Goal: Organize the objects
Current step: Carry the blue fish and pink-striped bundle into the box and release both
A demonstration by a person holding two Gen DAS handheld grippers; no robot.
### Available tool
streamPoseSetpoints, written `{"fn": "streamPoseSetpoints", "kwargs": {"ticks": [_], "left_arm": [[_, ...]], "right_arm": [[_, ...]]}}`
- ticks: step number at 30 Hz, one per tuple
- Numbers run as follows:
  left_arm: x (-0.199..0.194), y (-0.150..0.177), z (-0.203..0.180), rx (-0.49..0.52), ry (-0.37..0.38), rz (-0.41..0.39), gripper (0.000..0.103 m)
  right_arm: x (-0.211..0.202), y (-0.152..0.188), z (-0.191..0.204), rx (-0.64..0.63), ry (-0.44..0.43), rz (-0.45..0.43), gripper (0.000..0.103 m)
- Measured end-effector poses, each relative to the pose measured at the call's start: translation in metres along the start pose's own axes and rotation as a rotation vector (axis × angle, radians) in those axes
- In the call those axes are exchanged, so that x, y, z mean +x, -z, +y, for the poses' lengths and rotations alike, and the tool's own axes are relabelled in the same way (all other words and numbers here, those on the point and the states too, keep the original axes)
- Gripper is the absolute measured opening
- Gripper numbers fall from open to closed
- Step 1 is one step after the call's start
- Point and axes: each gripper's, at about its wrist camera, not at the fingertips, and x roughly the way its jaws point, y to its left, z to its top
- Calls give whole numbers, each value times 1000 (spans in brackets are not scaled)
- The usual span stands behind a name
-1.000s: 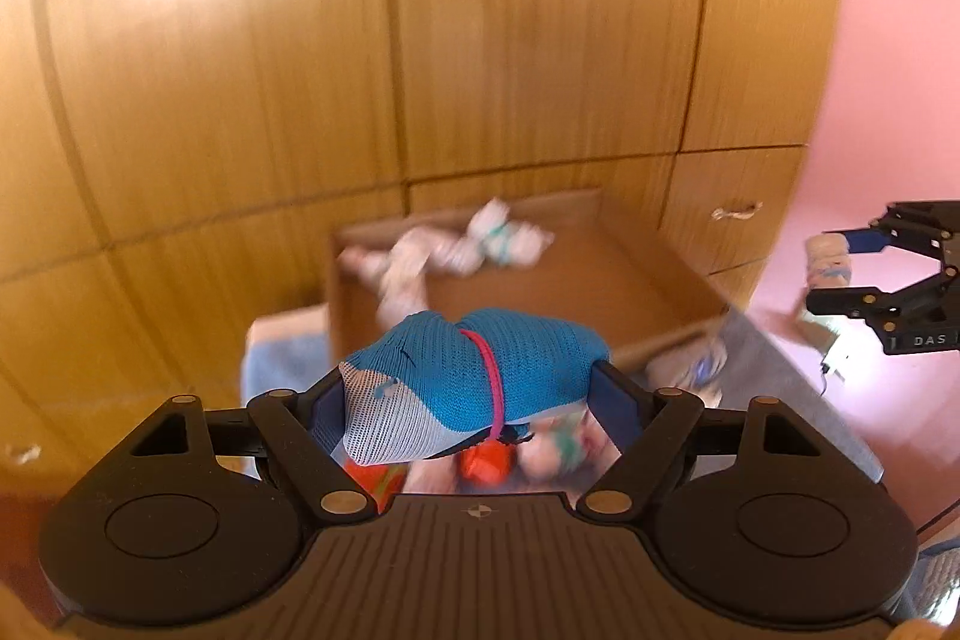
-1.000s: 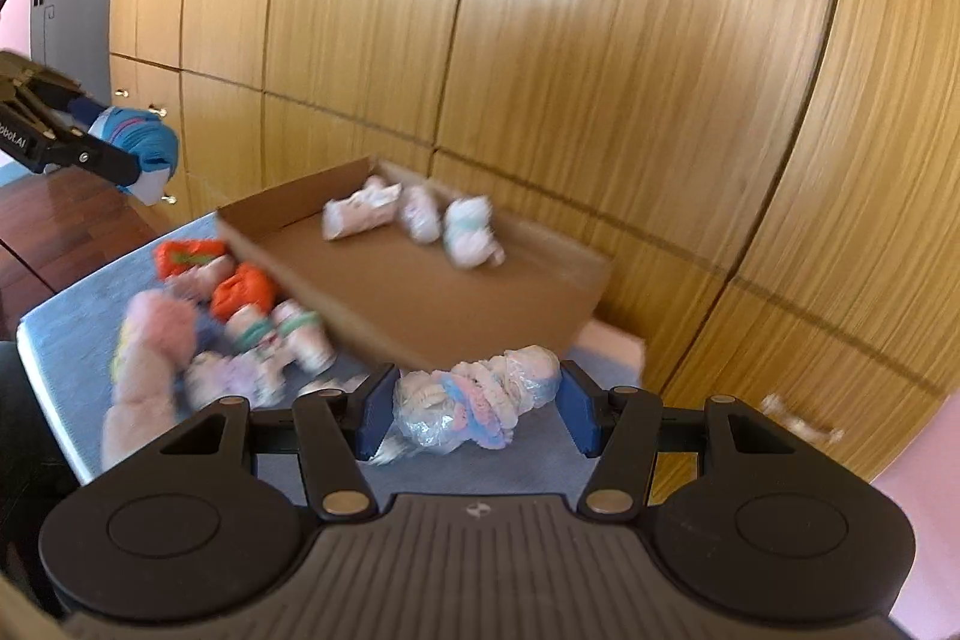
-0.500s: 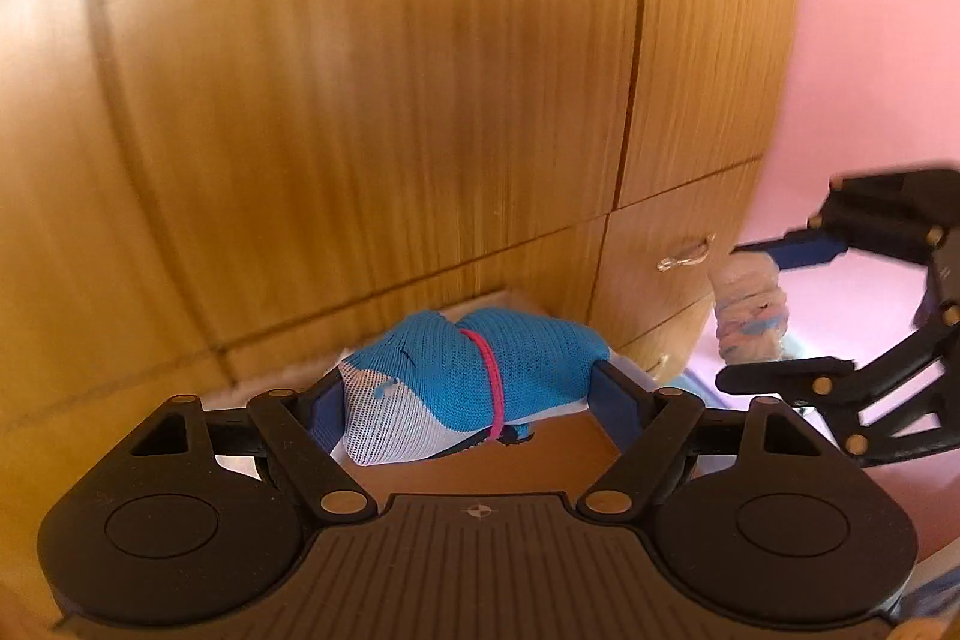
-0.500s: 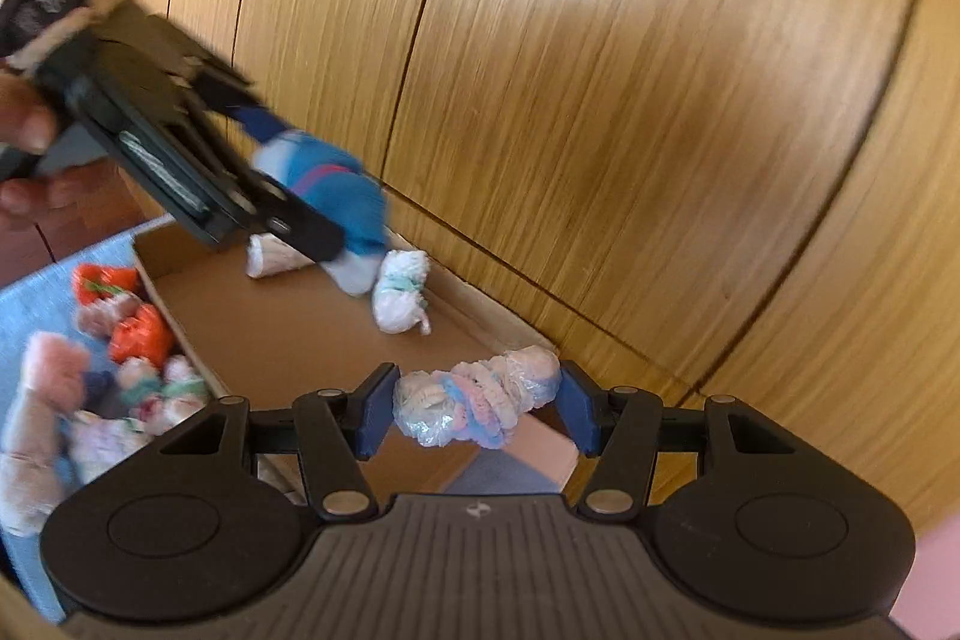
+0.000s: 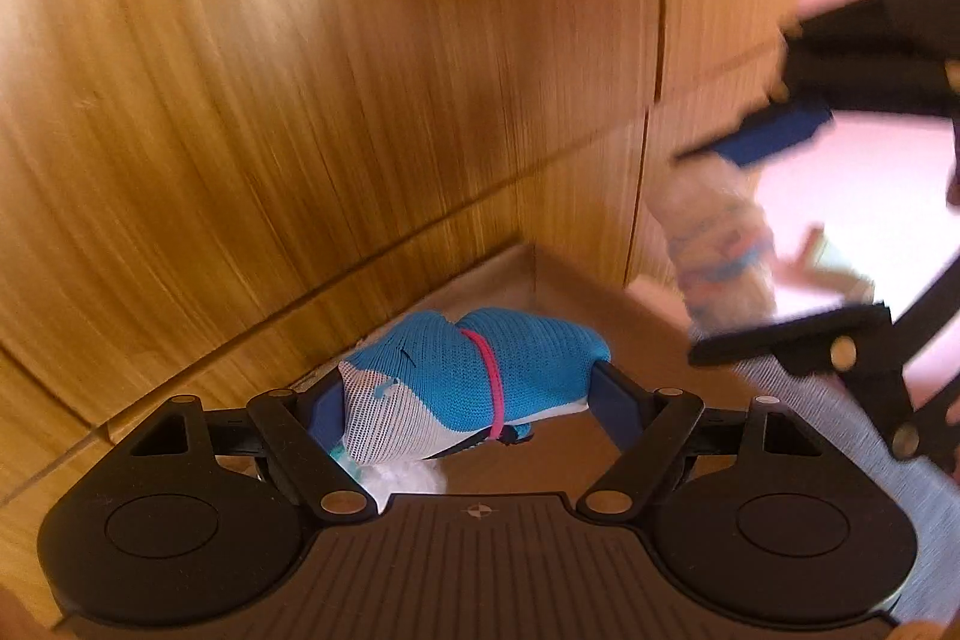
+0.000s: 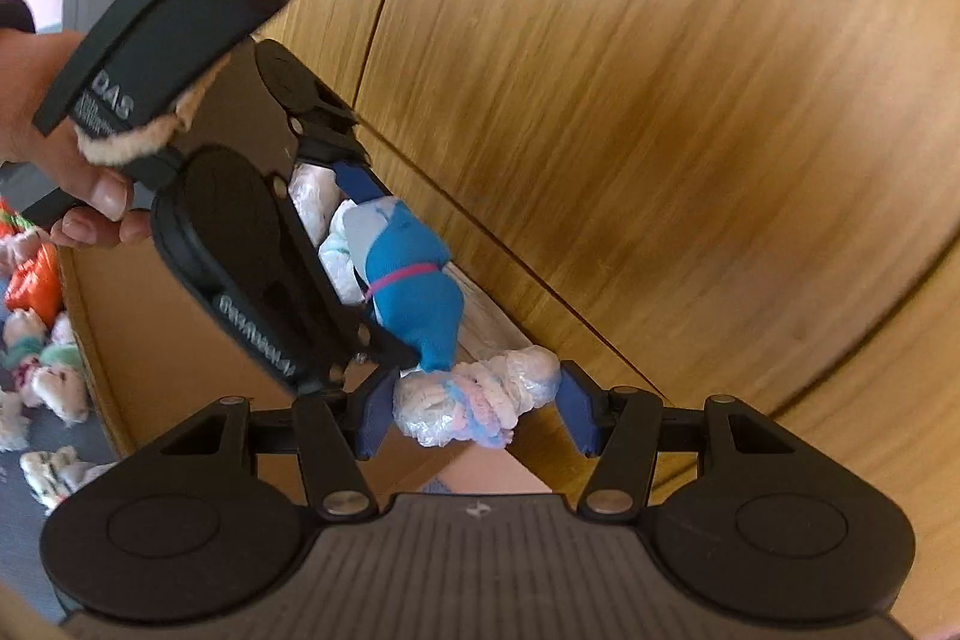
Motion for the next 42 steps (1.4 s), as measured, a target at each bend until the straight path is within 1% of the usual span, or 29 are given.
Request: {"fn": "streamPoseSetpoints", "kwargs": {"ticks": [2, 9, 11, 12, 17, 22, 25, 27, 31, 37, 39, 42], "left_arm": [[6, 3, 3, 24, -3, 13, 84], [25, 13, 16, 30, -9, 49, 85], [28, 14, 19, 13, -7, 48, 85], [30, 13, 21, 5, -9, 48, 85], [36, 11, 23, -17, -17, 47, 85], [40, 10, 25, -35, -22, 46, 87], [43, 8, 25, -43, -27, 45, 89], [44, 7, 25, -43, -31, 45, 90], [45, 4, 26, -48, -35, 47, 92], [41, -4, 28, -68, -33, 45, 94], [37, -7, 27, -68, -46, 33, 96], [33, -12, 28, -80, -63, 38, 97]], "right_arm": [[11, -2, 3, -28, -6, 10, 53], [49, -5, 6, -57, -24, 35, 53], [58, -5, 9, -79, -30, 47, 53], [67, -8, -3, -90, -31, 55, 53], [90, -6, -3, -141, -36, 103, 53], [104, -4, -2, -189, -31, 125, 53], [109, -4, -3, -186, -38, 125, 53], [110, -3, -2, -197, -29, 125, 54], [105, -3, -4, -186, -17, 104, 63], [96, -2, -5, -170, -24, 103, 64], [92, -2, -5, -163, -23, 99, 64], [86, -4, -6, -145, -20, 96, 64]]}}
